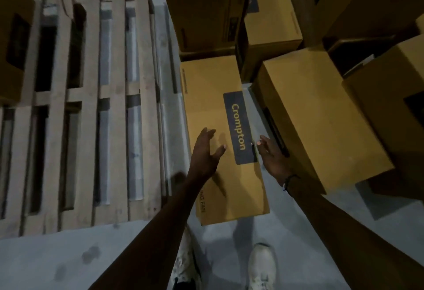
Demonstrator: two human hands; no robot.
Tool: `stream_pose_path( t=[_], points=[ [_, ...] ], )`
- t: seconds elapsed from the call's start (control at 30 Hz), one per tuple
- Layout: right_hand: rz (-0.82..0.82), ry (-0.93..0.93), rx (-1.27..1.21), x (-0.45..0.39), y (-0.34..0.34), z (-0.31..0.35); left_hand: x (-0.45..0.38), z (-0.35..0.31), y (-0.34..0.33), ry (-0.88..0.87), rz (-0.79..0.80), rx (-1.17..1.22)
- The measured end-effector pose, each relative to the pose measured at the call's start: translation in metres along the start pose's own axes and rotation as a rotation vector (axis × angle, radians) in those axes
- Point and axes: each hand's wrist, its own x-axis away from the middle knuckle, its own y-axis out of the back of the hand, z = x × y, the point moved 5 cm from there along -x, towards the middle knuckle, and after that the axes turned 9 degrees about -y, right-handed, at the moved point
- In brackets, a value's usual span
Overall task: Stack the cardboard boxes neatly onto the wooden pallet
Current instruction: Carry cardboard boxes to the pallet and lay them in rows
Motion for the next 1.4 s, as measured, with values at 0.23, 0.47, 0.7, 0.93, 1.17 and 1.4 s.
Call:
stream_pose_path(
  t=[0.23, 0.47, 0.7, 0.93, 1.17, 1.4],
  points=[
    [-0.003, 0.003, -0.104, 0.004, -0.031, -0.002, 0.004, 0.019, -0.004, 0.022, 0.009, -0.050],
    [0.104, 0.021, -0.056, 0.016, -0.080, 0.018, 0.009, 0.035, 0.032, 0.185, -0.025, 0.011],
    [0.113, -0.033, -0.106, -0.012, -0.146, 0.018, 0.002, 0.058, 0.047, 0.329, -0.030, -0.067],
    [0.026, -0.186, -0.022, -0.067, -0.144, -0.013, 0.004, 0.080, 0.057, 0.341, -0.074, -0.047],
    [0.092, -0.261, -0.124, -0.080, -0.131, -0.028, 0.009, 0.088, 0.066, 0.290, -0.092, -0.027],
    [0.055, -0.283, -0.132, -0.022, -0.100, -0.021, 0.030, 0.071, 0.084, 0.267, -0.082, 0.047]
  ],
)
